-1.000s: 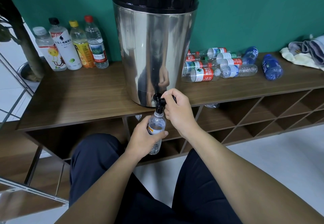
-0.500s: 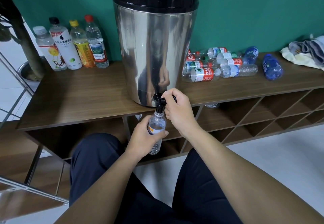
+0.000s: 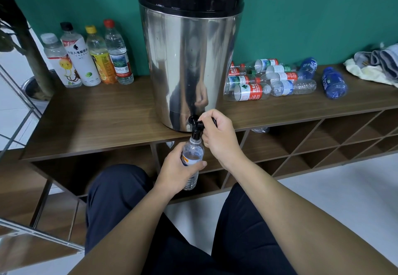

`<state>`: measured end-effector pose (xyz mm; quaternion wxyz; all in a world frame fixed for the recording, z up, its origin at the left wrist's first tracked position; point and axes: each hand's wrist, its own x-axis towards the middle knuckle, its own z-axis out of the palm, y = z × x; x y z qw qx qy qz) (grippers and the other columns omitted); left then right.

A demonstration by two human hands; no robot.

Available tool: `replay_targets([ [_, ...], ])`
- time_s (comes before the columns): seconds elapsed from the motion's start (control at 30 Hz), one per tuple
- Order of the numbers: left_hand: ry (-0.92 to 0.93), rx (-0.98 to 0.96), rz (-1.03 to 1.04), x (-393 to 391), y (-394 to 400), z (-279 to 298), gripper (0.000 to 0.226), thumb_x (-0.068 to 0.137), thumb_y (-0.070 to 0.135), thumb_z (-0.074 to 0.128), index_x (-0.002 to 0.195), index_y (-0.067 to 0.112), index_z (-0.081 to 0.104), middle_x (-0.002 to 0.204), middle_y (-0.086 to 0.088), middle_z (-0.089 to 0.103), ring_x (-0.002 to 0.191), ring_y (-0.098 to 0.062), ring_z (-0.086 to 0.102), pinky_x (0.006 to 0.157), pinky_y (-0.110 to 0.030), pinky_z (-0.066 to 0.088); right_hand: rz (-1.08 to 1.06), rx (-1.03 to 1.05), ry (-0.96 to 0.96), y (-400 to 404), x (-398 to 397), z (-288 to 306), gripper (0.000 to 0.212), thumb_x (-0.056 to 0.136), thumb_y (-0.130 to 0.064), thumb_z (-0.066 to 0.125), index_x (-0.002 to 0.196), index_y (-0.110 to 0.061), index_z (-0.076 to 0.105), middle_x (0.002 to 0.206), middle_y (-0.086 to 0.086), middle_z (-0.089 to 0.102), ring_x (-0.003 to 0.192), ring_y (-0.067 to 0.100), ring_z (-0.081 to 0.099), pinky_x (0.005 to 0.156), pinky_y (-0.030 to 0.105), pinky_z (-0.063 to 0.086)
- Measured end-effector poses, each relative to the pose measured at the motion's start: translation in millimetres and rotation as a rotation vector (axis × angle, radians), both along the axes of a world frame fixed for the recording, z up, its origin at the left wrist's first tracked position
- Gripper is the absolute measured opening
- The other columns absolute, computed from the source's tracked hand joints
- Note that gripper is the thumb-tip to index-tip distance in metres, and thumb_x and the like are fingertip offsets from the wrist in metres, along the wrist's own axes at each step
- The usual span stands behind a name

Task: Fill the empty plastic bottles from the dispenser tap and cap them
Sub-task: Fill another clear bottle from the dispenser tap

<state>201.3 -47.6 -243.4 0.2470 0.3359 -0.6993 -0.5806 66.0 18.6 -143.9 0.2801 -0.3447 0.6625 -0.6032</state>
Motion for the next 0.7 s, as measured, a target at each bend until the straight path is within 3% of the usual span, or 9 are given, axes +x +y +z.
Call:
replay_targets([
  [0.7,-0.021,-0.007,0.004,-0.5,0.0,1.5,0.053,0.085,0.024,0.098,0.129,0.033,0.069,0.117,0.015,0.081,0.110,-0.005,0.076,0.108,-0.044,0.060,0.003,-0.017,-0.045,0.5,1.3,1.0,0.028,0.114,-0.026,0.056,0.088,-0.022,0.062,0.059,-0.016,0.049,0.054,0.005,0.042,0.052,0.024,0.035],
])
